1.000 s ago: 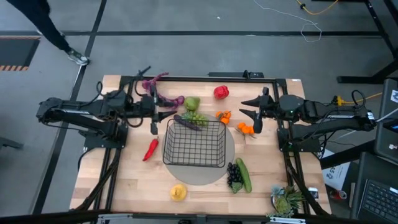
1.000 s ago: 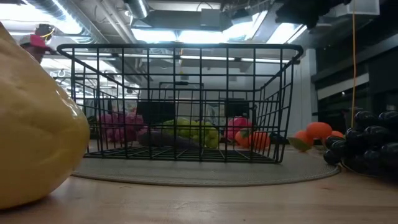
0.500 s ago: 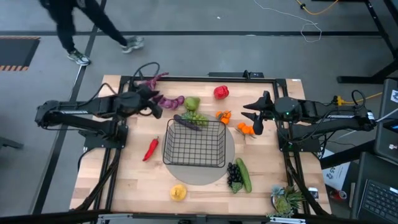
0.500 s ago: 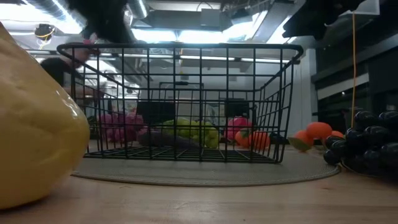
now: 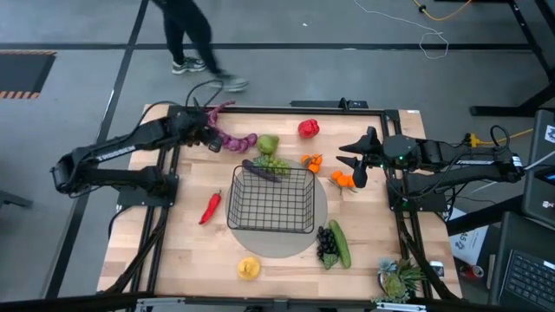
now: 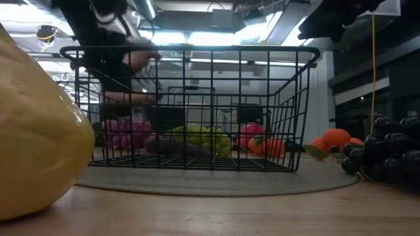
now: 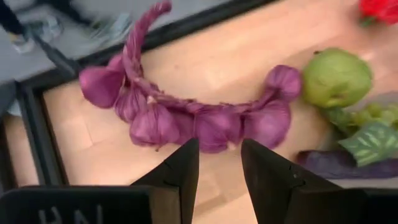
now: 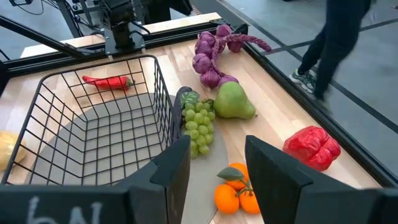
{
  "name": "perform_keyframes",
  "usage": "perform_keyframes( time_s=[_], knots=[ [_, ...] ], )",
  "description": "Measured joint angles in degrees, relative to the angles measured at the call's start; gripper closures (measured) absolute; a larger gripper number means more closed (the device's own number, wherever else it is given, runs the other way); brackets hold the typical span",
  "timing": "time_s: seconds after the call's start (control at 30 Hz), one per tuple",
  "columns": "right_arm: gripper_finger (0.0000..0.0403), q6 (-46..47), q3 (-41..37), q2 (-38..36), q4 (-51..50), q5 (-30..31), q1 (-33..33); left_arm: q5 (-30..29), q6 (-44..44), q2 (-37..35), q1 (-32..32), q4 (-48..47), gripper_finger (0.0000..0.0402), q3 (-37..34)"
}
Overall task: Build produce basket
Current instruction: Put the red chili pepper into the black wire basket
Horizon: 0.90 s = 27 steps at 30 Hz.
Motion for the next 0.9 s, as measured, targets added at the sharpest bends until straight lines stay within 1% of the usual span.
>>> perform_keyframes(
  time_s=[0.07,0.13,0.17,0.27,0.33,0.4,0.47,0.53,0.6,0.67,0.73,0.8,0.9],
  knots=[
    [0.0248,-0.02,0.00,0.00,-0.02,0.02,0.02,7.08,-0.25,2.62,2.31,-4.68,0.0287,0.02],
    [0.0248,-0.01,0.00,0.00,-0.04,0.01,0.02,14.29,-0.99,4.58,3.07,-11.15,0.0287,-0.05],
    [0.0248,-0.02,0.00,0.00,-0.04,0.00,0.02,16.99,-1.29,5.39,3.10,-14.39,0.0287,-0.05],
    [0.0248,-0.05,0.00,-0.01,-0.04,0.02,0.00,22.54,-3.08,6.16,1.37,-23.70,0.0287,-0.07],
    [0.0248,-0.24,0.00,-0.01,-0.04,0.02,0.00,24.93,-5.38,5.68,-1.40,-28.07,0.0287,-0.07],
    [0.0248,-0.22,0.00,0.00,-0.07,0.02,0.02,25.19,-9.21,4.51,-5.89,-30.44,0.0287,-0.07],
    [0.0248,-0.20,0.00,-0.02,-0.13,0.02,0.01,25.27,-14.09,3.33,-11.11,-30.56,0.0287,-0.07],
    [0.0248,-0.23,0.00,-0.02,-0.16,0.02,0.01,24.92,-20.18,1.96,-17.55,-30.41,0.0287,-0.07],
    [0.0248,-0.24,0.00,-0.01,-0.20,0.02,0.01,23.11,-28.03,1.63,-24.71,-29.69,0.0287,-0.07],
    [0.0248,-0.24,0.00,-0.02,-0.20,0.02,0.00,20.62,-34.77,1.60,-31.55,-28.42,0.0287,-0.07],
    [0.0248,-0.24,0.00,0.00,-0.20,0.02,0.02,18.20,-39.30,1.60,-37.78,-25.81,0.0287,-0.07],
    [0.0248,-0.24,0.00,-0.02,-0.20,0.02,0.02,16.37,-42.88,1.97,-42.87,-22.37,0.0287,-0.07],
    [0.0248,-0.24,0.00,-0.02,-0.18,0.02,0.02,14.23,-45.96,3.41,-48.50,-17.82,0.0287,-0.07]
  ],
)
